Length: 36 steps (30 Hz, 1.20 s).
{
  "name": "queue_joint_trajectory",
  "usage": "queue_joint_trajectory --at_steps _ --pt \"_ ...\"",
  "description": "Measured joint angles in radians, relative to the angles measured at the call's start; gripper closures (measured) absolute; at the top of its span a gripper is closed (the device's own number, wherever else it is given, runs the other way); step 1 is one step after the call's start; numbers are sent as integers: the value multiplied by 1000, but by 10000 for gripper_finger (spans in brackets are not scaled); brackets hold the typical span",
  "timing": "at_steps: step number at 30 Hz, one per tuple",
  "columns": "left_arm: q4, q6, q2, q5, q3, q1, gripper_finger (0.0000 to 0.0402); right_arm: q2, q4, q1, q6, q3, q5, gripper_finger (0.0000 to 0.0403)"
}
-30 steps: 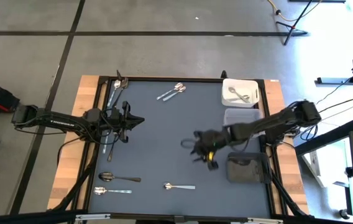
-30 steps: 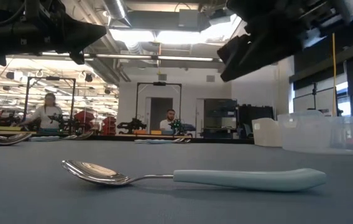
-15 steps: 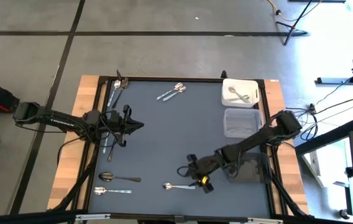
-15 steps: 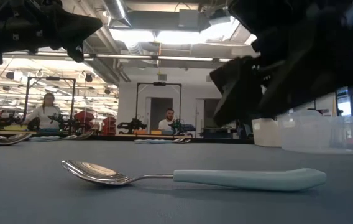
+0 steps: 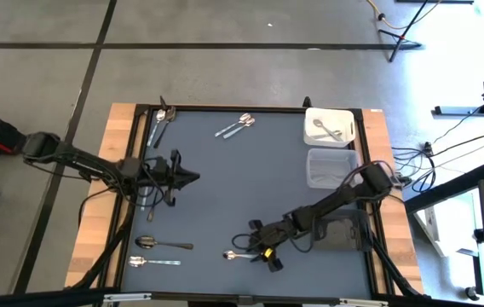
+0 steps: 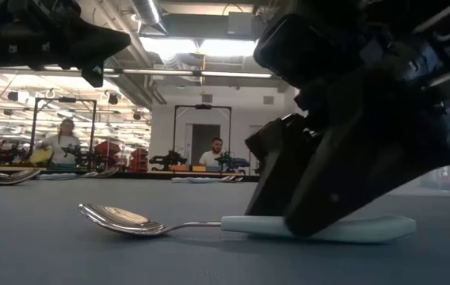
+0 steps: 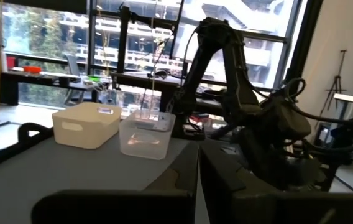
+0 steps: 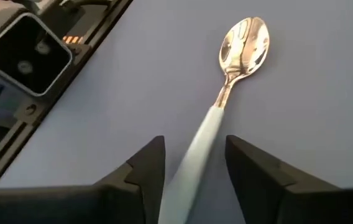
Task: Sort silverware by color (type)
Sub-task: Put the light blue spoon into the white bin
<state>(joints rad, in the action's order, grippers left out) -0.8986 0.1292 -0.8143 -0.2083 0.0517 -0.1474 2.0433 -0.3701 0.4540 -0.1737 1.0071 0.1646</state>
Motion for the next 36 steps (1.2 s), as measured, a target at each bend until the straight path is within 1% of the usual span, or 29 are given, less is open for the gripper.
queue_joint_trajectory --at_steps 3,7,10,13,17,19,24,26,29,33,36 --pt "0 0 -16 8 0 -18 391 11 24 1 28 4 -67 248" --pt "0 0 -30 10 0 -32 391 26 35 -1 38 3 -71 249" --pt "-1 -10 -31 10 0 -32 391 28 38 2 79 3 -108 258" --pt "0 -49 -31 11 0 -32 391 29 49 -3 91 2 -126 295" --pt "0 -97 -31 12 0 -32 391 29 51 -8 96 1 -135 373" --pt "0 -112 -31 20 0 -32 391 26 54 -8 103 1 -139 388" --pt "-1 -135 -30 43 0 -32 391 -16 88 -18 103 -2 -203 363" --pt "-1 -163 -30 43 0 -31 391 -47 127 -27 117 -5 -230 366" --pt "1 -189 -30 46 0 -26 391 -100 219 -51 134 -8 -273 382" --pt "5 -235 -30 131 0 1 391 -185 343 -95 129 -7 -325 389" --pt "14 -255 -30 194 0 23 391 -241 381 -133 130 -33 -329 379"
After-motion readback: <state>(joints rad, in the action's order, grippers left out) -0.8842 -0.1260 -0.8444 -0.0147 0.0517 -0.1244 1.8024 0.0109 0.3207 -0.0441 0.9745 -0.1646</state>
